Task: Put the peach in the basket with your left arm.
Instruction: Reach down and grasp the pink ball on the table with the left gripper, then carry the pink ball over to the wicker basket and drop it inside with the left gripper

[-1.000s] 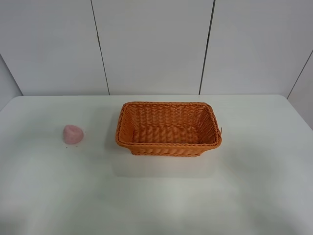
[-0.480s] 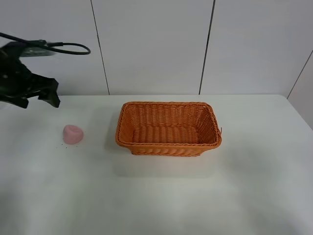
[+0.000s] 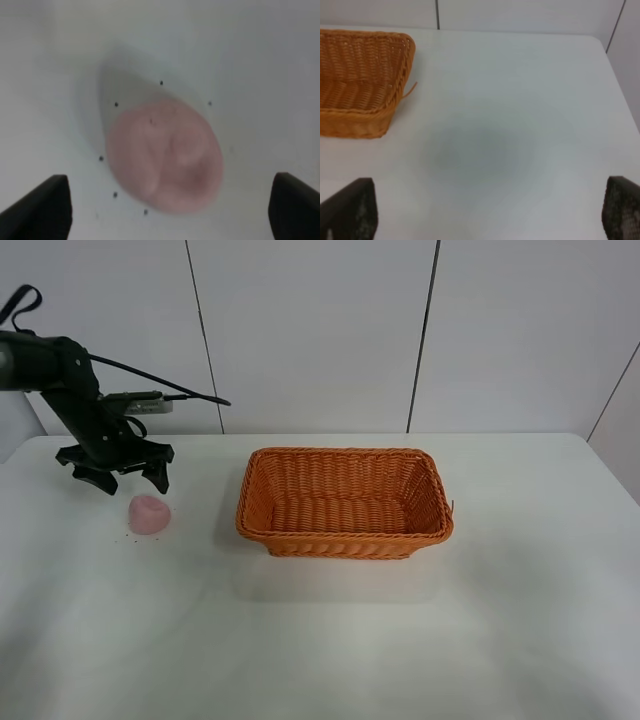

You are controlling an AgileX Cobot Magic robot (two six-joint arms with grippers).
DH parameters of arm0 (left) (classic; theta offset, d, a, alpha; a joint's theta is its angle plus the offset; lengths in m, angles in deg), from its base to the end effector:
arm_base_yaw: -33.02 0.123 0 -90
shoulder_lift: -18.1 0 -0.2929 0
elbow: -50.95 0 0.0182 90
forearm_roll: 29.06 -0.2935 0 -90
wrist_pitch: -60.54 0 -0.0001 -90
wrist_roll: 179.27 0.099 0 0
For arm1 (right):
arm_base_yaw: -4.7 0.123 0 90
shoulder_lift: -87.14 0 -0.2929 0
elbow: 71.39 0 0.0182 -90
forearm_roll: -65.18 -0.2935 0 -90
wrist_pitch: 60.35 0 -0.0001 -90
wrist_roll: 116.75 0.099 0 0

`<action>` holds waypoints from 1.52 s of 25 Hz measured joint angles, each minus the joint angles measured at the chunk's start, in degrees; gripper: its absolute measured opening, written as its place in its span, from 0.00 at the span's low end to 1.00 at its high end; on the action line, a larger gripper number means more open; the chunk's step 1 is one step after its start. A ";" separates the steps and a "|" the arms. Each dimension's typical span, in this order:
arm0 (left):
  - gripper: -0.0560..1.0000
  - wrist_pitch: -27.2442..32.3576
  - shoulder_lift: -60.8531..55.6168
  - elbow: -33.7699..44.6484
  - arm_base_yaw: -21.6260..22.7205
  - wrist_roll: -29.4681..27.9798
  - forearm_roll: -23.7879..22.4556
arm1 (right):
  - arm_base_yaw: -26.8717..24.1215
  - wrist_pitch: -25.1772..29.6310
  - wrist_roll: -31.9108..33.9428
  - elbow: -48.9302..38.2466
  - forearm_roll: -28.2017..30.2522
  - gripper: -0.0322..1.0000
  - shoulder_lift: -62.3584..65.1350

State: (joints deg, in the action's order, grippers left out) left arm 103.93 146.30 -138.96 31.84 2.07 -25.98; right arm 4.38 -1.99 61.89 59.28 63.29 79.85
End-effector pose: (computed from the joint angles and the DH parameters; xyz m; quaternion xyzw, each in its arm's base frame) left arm 0.4791 -0.0135 0.1362 0.0054 0.9870 -0.0211 0.1592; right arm 0.0342 0.0026 0.2950 -0.0079 0.8431 0.0086 0.5376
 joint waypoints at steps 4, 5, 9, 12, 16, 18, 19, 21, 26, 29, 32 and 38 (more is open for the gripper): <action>0.83 -0.16 3.70 -0.13 0.00 0.00 -0.29 | 0.00 0.00 0.00 0.00 0.00 0.70 0.00; 0.83 -0.25 4.41 -0.13 0.00 0.00 -0.61 | 0.00 0.00 0.00 0.00 0.00 0.70 0.00; 0.83 -0.87 5.99 -0.13 0.00 0.00 -1.14 | 0.00 0.00 0.00 0.00 0.00 0.70 0.00; 0.82 -1.29 6.17 -0.13 0.00 0.00 -1.13 | 0.00 0.00 0.00 0.00 0.00 0.70 0.00; 0.55 -1.42 6.17 -0.13 0.00 0.00 -1.13 | 0.00 0.00 0.00 0.00 0.00 0.70 0.00; 0.35 -1.47 6.17 -0.13 0.00 0.00 -1.13 | 0.00 0.00 0.00 0.00 0.00 0.70 0.00; 0.26 -1.37 6.17 -0.43 0.00 0.00 -1.15 | 0.00 0.00 0.00 0.00 0.00 0.70 0.00; 0.16 0.15 6.17 -1.87 0.00 0.00 -1.27 | 0.00 0.00 0.00 0.00 0.00 0.70 0.00; 0.10 8.45 5.11 -7.71 0.00 -0.07 -1.46 | 0.00 0.00 0.00 0.00 0.00 0.70 0.00; 0.10 12.33 1.40 -11.42 0.00 -0.07 -1.46 | 0.00 0.00 0.00 0.00 0.00 0.70 0.00; 0.10 15.66 -2.76 -14.72 -0.48 -0.07 -1.46 | 0.00 0.00 0.00 0.00 0.00 0.70 0.00; 0.10 21.56 -4.45 -19.70 -6.24 -1.34 -1.62 | 0.00 0.00 0.00 0.00 0.00 0.70 0.00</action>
State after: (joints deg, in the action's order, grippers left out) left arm 125.48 141.86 -158.66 25.60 0.73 -27.60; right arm 4.38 -1.99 61.89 59.28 63.29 79.85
